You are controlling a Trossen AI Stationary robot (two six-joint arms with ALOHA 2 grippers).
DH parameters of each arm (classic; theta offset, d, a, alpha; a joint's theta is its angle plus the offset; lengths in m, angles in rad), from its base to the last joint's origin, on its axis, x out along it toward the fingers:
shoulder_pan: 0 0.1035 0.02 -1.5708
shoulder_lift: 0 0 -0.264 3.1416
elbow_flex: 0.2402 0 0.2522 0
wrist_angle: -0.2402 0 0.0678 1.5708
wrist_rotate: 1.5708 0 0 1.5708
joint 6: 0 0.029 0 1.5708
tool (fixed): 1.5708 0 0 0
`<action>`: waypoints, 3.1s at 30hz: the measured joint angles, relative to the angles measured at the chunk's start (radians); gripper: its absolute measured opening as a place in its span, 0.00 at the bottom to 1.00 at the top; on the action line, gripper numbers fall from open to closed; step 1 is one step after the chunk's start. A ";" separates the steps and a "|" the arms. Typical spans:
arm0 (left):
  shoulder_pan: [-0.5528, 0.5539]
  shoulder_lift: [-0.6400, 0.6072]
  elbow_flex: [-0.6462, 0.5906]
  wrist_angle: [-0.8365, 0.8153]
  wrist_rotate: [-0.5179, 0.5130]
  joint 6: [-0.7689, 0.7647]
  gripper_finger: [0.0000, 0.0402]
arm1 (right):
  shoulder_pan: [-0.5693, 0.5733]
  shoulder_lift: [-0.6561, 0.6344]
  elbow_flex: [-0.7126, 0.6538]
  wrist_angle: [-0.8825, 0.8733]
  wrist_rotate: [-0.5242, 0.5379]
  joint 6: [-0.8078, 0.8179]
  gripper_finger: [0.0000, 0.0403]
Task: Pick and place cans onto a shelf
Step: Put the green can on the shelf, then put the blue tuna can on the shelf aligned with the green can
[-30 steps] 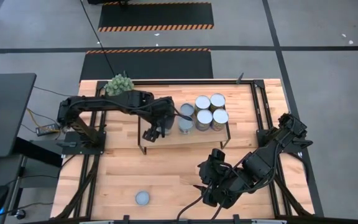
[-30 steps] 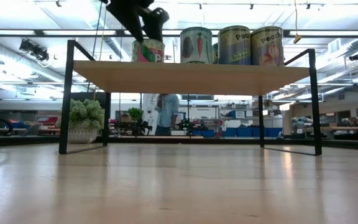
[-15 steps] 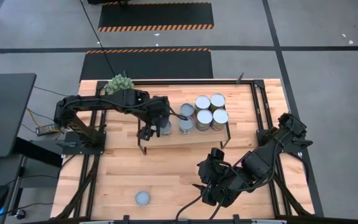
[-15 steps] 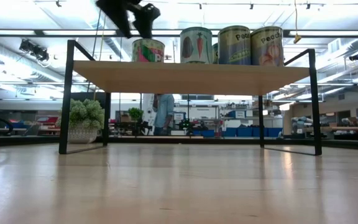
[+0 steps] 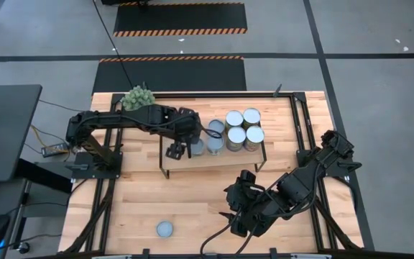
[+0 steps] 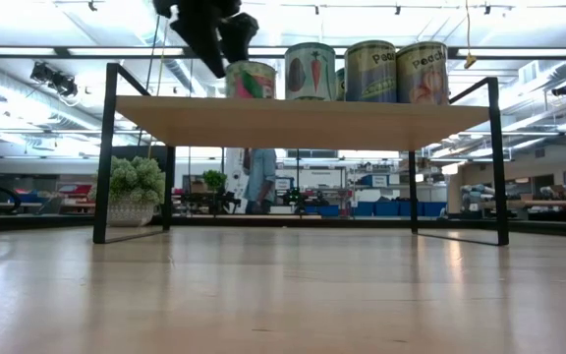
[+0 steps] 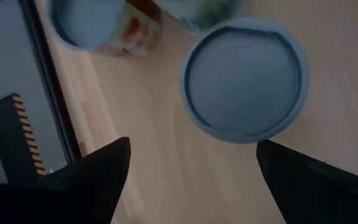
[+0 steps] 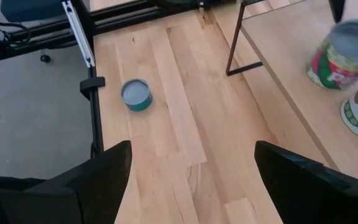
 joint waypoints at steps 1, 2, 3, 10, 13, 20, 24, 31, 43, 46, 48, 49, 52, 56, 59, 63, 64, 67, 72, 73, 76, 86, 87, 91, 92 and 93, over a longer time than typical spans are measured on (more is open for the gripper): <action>0.000 0.000 0.000 0.013 -0.002 -0.003 0.88 | 0.000 0.000 0.000 0.001 0.000 0.000 0.86; 0.000 0.000 0.000 0.021 -0.004 -0.008 0.88 | 0.000 0.000 0.000 0.003 0.000 0.000 0.86; 0.000 0.000 0.000 0.024 -0.005 -0.014 0.88 | 0.000 0.000 0.000 0.005 0.000 0.000 0.86; 0.000 0.000 0.000 0.062 -0.005 -0.029 0.88 | 0.000 0.000 0.000 0.010 0.000 0.003 0.86; -0.002 0.000 0.000 0.078 -0.005 -0.042 0.88 | 0.000 0.000 0.000 0.010 0.000 0.003 0.86; -0.011 0.000 0.000 0.124 -0.005 -0.041 0.88 | 0.000 0.000 0.000 0.010 -0.011 0.003 0.86; -0.011 0.000 0.000 0.126 -0.005 -0.044 0.88 | 0.000 0.000 0.000 0.010 -0.011 0.003 0.86; -0.011 -0.040 0.015 0.102 -0.038 -0.034 0.88 | 0.000 0.000 0.000 0.009 -0.011 0.003 0.86; -0.151 -0.122 0.029 -0.036 0.435 -0.383 0.87 | 0.004 0.000 -0.001 -0.029 -0.044 0.006 0.86; -0.244 -0.121 0.022 -0.058 0.443 -0.444 0.85 | 0.004 0.000 -0.001 -0.045 -0.045 -0.008 0.86; -0.312 -0.119 0.008 -0.063 0.447 -0.488 0.82 | 0.004 0.000 -0.001 -0.054 -0.044 -0.022 0.86; -0.347 -0.118 0.001 -0.063 0.448 -0.514 0.81 | 0.004 0.000 -0.001 -0.059 -0.044 -0.024 0.86; -0.445 -0.119 -0.014 -0.049 0.446 -0.607 0.78 | 0.004 0.000 -0.001 -0.073 -0.044 -0.026 0.86; -0.560 -0.119 -0.044 -0.006 0.421 -0.734 0.75 | 0.004 0.000 -0.001 -0.073 -0.044 -0.033 0.86; -0.631 -0.119 -0.084 0.027 0.376 -0.833 0.73 | 0.003 0.000 -0.001 -0.055 -0.035 -0.051 0.86; -0.714 -0.119 -0.152 0.084 0.361 -0.986 0.73 | -0.003 0.000 -0.001 -0.030 -0.026 -0.079 0.86; -0.733 -0.118 -0.173 0.109 0.363 -1.027 0.73 | -0.004 0.000 -0.001 -0.026 -0.026 -0.085 0.86; -0.792 -0.118 -0.236 0.194 0.359 -1.148 0.73 | -0.008 0.000 -0.001 -0.005 -0.025 -0.102 0.86; -0.890 -0.118 -0.320 0.275 0.281 -1.304 0.73 | -0.009 0.000 -0.001 0.011 -0.025 -0.105 0.86; -0.904 -0.118 -0.332 0.277 0.261 -1.317 0.73 | -0.009 0.000 -0.001 0.015 -0.025 -0.102 0.86; -0.951 -0.118 -0.350 0.272 0.194 -1.336 0.73 | -0.009 0.000 -0.001 0.030 -0.026 -0.098 0.86; -1.058 -0.118 -0.468 0.350 0.118 -1.372 0.74 | -0.008 0.000 -0.001 0.055 -0.035 -0.094 0.86; -1.062 -0.118 -0.484 0.368 0.119 -1.391 0.75 | -0.008 0.000 -0.001 0.055 -0.035 -0.094 0.86; -1.081 -0.118 -0.540 0.442 0.118 -1.436 0.78 | -0.008 0.000 -0.001 0.055 -0.034 -0.094 0.86; -1.083 -0.118 -0.559 0.458 0.119 -1.447 0.78 | -0.008 0.000 -0.001 0.055 -0.033 -0.094 0.86; -1.083 -0.118 -0.575 0.471 0.120 -1.459 0.78 | -0.008 0.000 -0.001 0.055 -0.033 -0.095 0.86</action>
